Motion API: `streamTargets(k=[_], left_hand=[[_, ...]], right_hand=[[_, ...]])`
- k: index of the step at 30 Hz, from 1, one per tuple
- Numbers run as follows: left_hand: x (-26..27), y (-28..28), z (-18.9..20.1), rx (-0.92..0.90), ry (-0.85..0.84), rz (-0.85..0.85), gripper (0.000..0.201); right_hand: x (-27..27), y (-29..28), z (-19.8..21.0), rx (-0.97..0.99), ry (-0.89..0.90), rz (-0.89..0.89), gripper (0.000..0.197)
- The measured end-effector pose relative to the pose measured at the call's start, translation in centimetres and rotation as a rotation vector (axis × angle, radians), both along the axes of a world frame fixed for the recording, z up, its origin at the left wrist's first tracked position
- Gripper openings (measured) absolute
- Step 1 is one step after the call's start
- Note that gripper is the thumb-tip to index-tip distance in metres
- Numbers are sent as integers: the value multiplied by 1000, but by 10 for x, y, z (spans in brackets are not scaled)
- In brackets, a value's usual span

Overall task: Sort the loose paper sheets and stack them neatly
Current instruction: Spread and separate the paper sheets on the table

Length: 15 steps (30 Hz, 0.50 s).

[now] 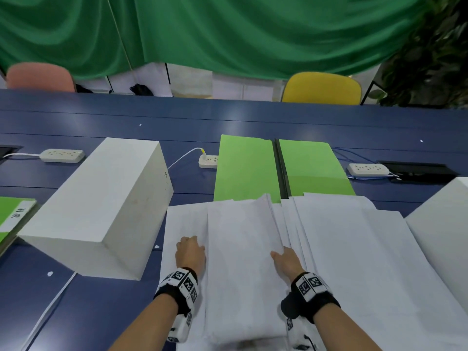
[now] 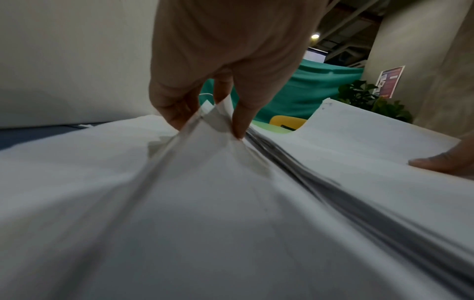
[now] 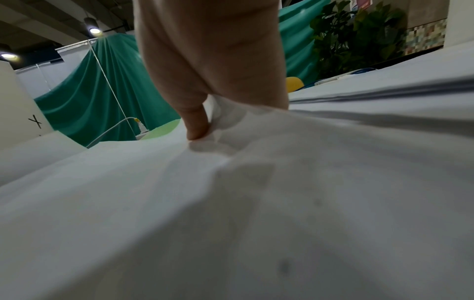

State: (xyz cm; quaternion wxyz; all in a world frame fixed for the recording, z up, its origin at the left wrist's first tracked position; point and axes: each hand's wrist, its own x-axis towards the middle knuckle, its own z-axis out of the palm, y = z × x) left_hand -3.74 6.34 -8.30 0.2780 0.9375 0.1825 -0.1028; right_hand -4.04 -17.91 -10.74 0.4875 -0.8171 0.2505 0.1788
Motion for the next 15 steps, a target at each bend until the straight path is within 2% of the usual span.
streamTargets(k=[6, 9, 12, 13, 15], left_hand=[[-7, 9, 1, -254, -157, 49, 34], [-8, 13, 1, -407, -275, 89, 53], [-8, 13, 2, -576, -327, 250, 84], [-9, 13, 2, -645, -315, 337, 88], [-7, 16, 0, -783, -239, 519, 85]], right_hand=[[0, 1, 1, 2, -3, -20, 36], [-2, 1, 3, 30, -8, -62, 36], [-4, 0, 0, 51, -35, -106, 42], [-5, -1, -2, 47, -40, -111, 50], [-5, -2, -4, 40, -37, -108, 56]])
